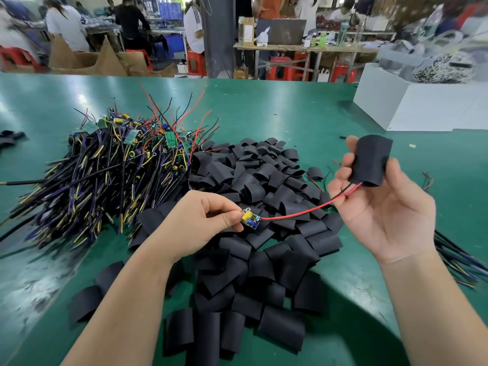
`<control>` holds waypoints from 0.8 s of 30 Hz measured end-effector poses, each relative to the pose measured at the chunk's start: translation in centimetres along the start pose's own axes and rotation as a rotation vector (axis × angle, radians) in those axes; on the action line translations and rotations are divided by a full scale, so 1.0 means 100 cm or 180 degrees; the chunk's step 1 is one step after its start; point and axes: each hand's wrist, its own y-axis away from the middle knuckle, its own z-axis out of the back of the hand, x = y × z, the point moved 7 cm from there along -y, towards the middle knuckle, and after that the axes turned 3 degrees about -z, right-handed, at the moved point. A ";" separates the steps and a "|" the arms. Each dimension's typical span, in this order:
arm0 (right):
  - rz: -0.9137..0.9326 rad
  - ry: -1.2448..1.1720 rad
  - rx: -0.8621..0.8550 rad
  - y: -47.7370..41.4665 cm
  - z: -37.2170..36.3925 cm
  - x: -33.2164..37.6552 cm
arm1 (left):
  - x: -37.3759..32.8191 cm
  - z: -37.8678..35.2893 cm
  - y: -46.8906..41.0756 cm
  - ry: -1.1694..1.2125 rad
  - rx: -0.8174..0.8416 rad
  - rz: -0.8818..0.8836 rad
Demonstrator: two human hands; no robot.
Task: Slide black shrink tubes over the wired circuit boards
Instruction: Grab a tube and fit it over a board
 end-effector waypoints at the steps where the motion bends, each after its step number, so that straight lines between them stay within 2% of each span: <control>1: -0.0027 -0.0031 -0.0010 0.000 0.001 0.000 | 0.000 0.000 0.000 0.0035 -0.0008 -0.0017; 11: -0.0062 -0.0066 0.0034 -0.001 -0.001 -0.007 | 0.001 0.003 -0.001 0.0117 -0.0203 -0.0045; 17: 0.0219 0.1003 -0.0315 -0.004 0.003 -0.018 | -0.001 0.007 -0.002 0.0202 -0.0730 -0.0215; 21: 0.0169 0.1528 -0.0312 -0.003 -0.002 -0.045 | 0.000 -0.007 -0.004 0.0357 -0.0622 -0.0225; 24: 0.0100 0.1587 -0.0267 -0.003 -0.004 -0.051 | 0.004 -0.010 -0.005 0.0466 -0.0643 -0.0118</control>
